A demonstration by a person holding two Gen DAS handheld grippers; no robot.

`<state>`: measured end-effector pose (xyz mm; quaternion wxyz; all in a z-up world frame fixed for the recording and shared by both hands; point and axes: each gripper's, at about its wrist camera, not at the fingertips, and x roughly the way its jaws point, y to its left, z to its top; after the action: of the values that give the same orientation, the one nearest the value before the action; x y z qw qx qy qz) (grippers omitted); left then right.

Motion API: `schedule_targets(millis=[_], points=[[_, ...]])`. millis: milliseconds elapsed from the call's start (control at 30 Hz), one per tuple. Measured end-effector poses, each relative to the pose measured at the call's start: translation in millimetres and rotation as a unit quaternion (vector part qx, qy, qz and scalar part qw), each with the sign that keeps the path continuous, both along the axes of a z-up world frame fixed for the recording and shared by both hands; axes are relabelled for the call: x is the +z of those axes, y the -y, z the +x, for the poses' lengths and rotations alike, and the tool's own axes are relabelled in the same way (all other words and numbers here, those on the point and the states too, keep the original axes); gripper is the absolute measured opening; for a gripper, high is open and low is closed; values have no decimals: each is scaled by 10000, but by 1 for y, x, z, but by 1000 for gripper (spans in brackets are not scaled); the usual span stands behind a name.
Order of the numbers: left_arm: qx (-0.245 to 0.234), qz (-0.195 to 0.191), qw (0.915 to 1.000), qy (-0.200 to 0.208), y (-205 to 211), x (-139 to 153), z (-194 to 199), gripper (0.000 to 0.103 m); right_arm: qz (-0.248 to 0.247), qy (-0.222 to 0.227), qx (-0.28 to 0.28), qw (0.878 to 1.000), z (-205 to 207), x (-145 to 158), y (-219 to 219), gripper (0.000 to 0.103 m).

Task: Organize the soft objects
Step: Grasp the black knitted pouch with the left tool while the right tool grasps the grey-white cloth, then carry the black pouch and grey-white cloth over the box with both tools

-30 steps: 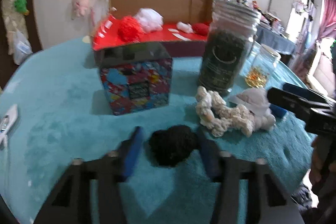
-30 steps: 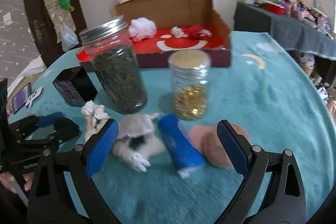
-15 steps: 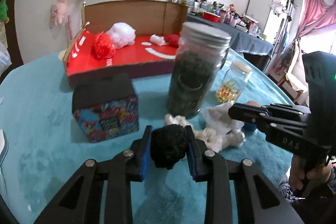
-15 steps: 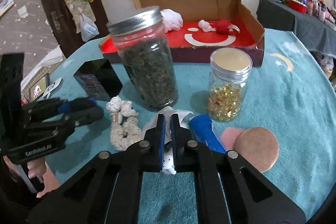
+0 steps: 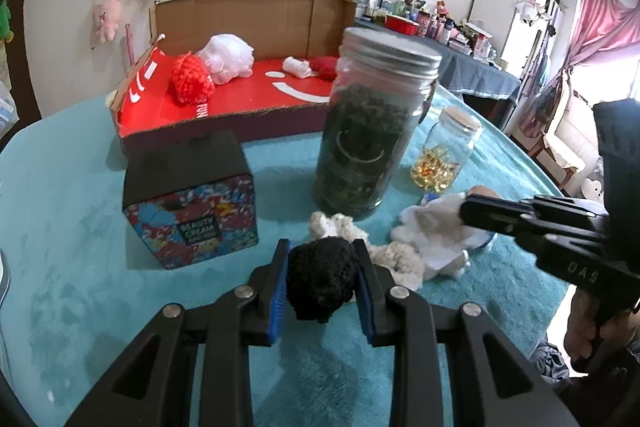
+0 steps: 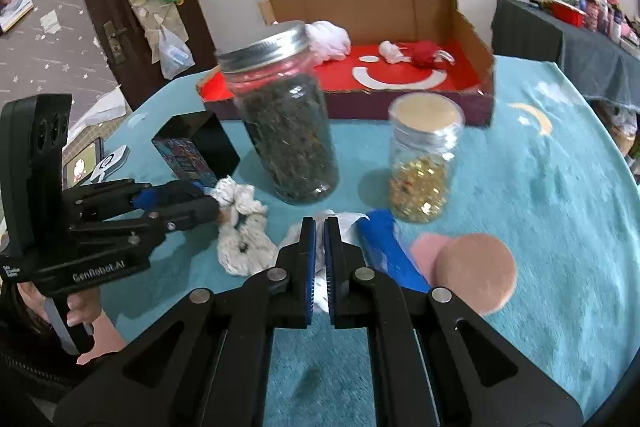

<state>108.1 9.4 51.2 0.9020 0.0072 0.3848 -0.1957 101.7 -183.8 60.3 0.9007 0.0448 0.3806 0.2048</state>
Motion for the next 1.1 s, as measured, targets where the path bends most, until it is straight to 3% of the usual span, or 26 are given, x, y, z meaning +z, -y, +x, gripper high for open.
schedule_targets(millis=[200,367,400,467,500,533,700,800,867,967,1000,1100], points=[[58,30,9999,-83,-6,-12,-1,35,-258,-22,-136,9996,-2,-8,1,5],[153,54,9998,-79,-9,-18,-3,63,-570,205,-222,9979,-5,-7,-5,11],[160,32,9998,-84,-10,-19,-2,65,-582,208,-238,9978,-4,-7,-4,20],[182,-17,9998,-111,-12,-19,-2,67,-527,216,-262,9980,-4,-7,-3,49],[186,-25,9997,-130,-13,-19,-1,67,-473,288,-260,9981,-5,-6,-3,78],[189,-32,9997,-143,-14,-20,-1,67,-475,381,-257,9978,-7,-5,-4,83],[165,-29,9997,-170,-13,-20,0,66,-670,436,-226,9965,-3,-7,-15,83],[14,-87,9997,-211,-11,-21,0,51,-881,371,-149,9953,1,-14,-25,81],[-71,-137,9996,-224,-9,-21,-1,38,-990,339,-88,9945,1,-19,-30,70],[-141,-213,9994,-244,-8,-21,-3,33,-932,411,9,9948,-3,-17,-30,41],[-153,-231,9993,-250,-8,-21,-4,32,-787,342,46,9963,-2,-17,-28,24],[-150,-290,9992,-236,-6,-18,-6,30,-684,415,77,9968,-7,-16,-27,17]])
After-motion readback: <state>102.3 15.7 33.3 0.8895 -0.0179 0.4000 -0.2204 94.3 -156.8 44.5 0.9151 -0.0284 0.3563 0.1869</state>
